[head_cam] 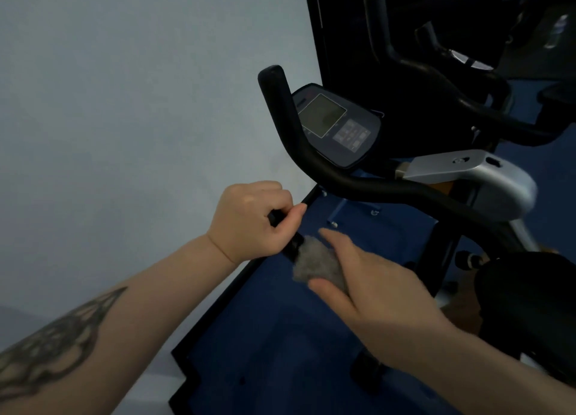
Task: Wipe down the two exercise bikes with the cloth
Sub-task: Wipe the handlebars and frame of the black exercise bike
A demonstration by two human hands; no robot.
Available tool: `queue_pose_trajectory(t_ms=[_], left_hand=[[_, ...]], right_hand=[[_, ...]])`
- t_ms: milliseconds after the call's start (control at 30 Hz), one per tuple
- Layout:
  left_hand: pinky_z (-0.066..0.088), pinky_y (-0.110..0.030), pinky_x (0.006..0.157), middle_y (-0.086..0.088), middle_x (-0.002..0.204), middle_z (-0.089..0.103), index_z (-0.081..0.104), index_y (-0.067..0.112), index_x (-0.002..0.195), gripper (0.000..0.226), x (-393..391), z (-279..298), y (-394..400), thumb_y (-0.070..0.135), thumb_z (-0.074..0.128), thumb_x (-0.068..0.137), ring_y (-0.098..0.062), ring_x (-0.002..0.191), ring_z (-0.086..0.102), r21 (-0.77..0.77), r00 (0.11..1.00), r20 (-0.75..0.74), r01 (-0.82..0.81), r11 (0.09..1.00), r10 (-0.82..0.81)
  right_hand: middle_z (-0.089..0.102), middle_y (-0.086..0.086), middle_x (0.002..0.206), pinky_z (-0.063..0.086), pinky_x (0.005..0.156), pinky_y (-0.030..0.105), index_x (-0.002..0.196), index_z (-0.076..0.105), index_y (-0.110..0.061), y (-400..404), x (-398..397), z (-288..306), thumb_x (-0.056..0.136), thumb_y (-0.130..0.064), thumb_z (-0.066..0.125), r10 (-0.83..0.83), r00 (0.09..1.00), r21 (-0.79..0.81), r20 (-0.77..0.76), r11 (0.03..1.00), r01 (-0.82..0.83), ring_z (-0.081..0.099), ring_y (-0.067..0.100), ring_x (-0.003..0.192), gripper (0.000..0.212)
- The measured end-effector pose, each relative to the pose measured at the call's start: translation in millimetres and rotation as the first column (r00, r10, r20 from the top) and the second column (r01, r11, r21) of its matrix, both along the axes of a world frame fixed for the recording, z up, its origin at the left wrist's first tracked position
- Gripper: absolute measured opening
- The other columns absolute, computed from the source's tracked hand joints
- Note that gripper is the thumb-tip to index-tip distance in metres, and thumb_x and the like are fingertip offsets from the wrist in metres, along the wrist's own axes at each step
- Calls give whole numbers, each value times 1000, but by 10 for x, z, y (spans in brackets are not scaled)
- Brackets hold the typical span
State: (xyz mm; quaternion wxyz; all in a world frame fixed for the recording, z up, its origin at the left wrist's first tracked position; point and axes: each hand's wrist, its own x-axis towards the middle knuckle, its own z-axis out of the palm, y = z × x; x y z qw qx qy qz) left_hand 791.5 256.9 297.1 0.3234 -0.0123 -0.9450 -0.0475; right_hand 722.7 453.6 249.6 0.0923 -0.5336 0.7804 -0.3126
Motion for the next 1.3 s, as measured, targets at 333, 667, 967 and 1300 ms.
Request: queue_pose_trajectory(t_ms=[333,667,967,1300], left_hand=[[35,-18,46,2,54,52,55,6,60,20,30,-31,3,16,58,77,-13,45,45,139,1000,-25,-4,990,8],[31,-16,47,2,50,48,52,7,55,26,9,-30,-28,17,59,77,-11,45,40,79,1000,-25,0,997,2],[34,-21,45,1,50,49,52,7,55,27,1,-63,-23,16,57,79,-14,44,43,50,998,-66,-17,999,20],[32,-19,45,2,50,47,50,7,54,28,8,-68,-14,16,56,80,-13,43,41,57,998,-65,-16,998,20]], right_hand=[[52,-15,88,41,67,26,114,44,-37,42,39,-40,91,-65,-3,-61,988,26,-144,998,65,51,7,76,59],[54,-13,81,40,60,26,109,56,-27,96,26,-88,98,-51,20,-63,973,-22,-220,998,59,50,9,65,44],[55,-8,93,43,64,31,114,48,-26,-161,114,26,95,-53,5,-93,972,46,-216,993,105,54,14,75,54],[55,-8,85,43,60,30,116,55,-23,22,76,-15,97,-51,18,-48,966,75,-253,995,69,53,14,68,50]])
